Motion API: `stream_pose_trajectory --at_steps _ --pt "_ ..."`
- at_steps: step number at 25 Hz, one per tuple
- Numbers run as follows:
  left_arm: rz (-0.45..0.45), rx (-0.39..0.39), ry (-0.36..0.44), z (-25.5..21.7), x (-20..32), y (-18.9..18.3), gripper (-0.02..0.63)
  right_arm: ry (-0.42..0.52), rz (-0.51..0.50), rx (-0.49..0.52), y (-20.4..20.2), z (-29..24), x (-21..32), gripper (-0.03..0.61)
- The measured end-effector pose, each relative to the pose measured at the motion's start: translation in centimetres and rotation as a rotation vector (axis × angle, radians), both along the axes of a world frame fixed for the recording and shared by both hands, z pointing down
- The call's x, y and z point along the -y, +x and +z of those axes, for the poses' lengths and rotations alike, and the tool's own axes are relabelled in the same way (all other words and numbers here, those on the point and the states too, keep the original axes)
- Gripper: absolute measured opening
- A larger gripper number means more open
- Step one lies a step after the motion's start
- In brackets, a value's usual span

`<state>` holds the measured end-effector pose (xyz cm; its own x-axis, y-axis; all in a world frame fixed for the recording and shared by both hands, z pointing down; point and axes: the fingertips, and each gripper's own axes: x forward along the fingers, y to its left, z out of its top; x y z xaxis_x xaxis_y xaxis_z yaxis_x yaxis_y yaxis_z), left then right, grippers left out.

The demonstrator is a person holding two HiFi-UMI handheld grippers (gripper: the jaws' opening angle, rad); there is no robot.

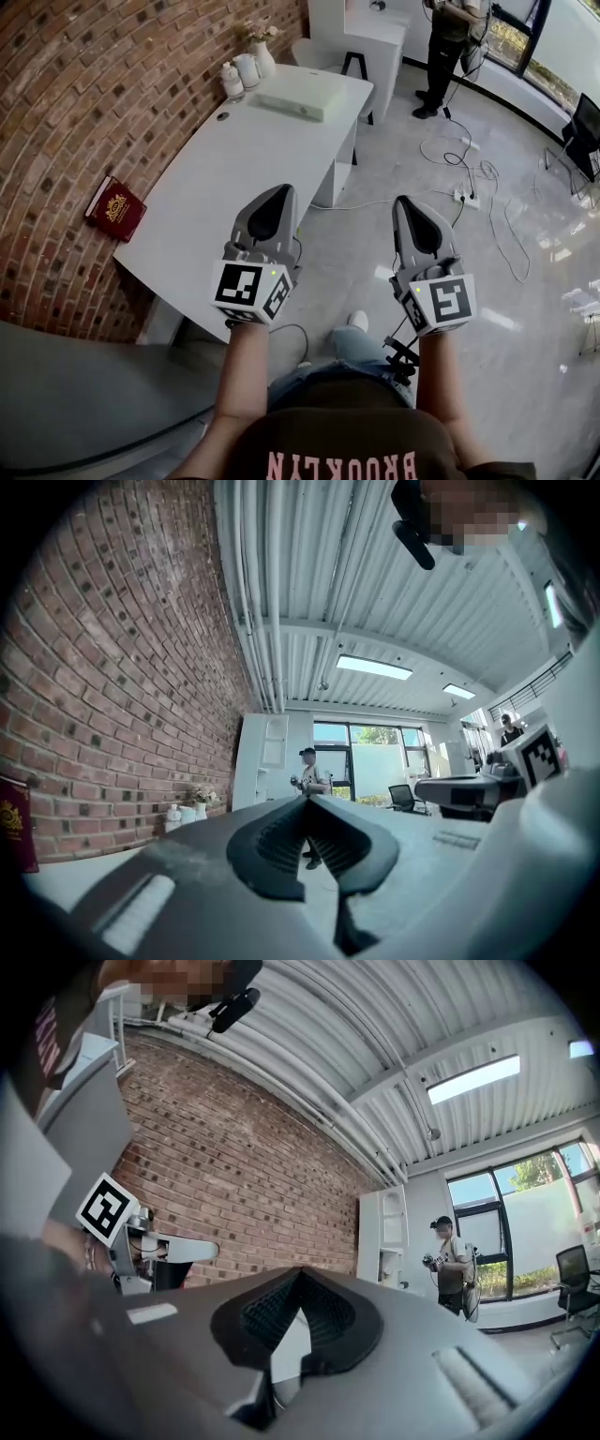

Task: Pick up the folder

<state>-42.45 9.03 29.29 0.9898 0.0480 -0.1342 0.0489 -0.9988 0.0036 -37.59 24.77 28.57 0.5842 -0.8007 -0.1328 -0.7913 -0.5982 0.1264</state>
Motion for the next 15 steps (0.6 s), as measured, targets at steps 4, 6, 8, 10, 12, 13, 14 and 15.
stream_pose_trajectory --at_steps 4,6,8,10,12,13,14,15 --pt "-0.022 0.016 -0.004 0.1 -0.7 5.3 -0.003 -0.018 -0.038 -0.003 5.4 -0.2 -0.1 0.000" --pt "-0.040 0.018 -0.010 -0.1 -1.1 7.8 -0.003 -0.027 -0.052 0.006 8.1 -0.4 -0.5 0.000" --pt "-0.054 0.015 -0.017 -0.3 -1.5 10.1 -0.003 -0.051 -0.059 0.023 10.6 -0.3 -1.0 0.000" --pt "-0.075 0.013 -0.029 -0.4 -1.9 11.9 -0.003 -0.056 -0.081 0.006 12.7 -0.5 -1.3 0.000" --pt "-0.094 0.016 -0.044 -0.3 -2.2 13.4 -0.003 -0.036 -0.103 -0.007 14.5 -0.9 -1.7 0.000" --pt "-0.101 0.021 -0.046 -0.1 -2.3 14.0 -0.003 -0.023 -0.109 -0.002 15.4 -1.0 -1.9 0.000" --pt "-0.107 0.030 -0.044 0.0 -2.3 14.7 -0.003 -0.010 -0.112 0.005 16.2 -1.0 -2.1 0.000" --pt "-0.110 0.040 -0.035 0.2 -2.4 15.4 -0.003 -0.002 -0.114 0.012 16.9 -0.9 -2.1 0.000"
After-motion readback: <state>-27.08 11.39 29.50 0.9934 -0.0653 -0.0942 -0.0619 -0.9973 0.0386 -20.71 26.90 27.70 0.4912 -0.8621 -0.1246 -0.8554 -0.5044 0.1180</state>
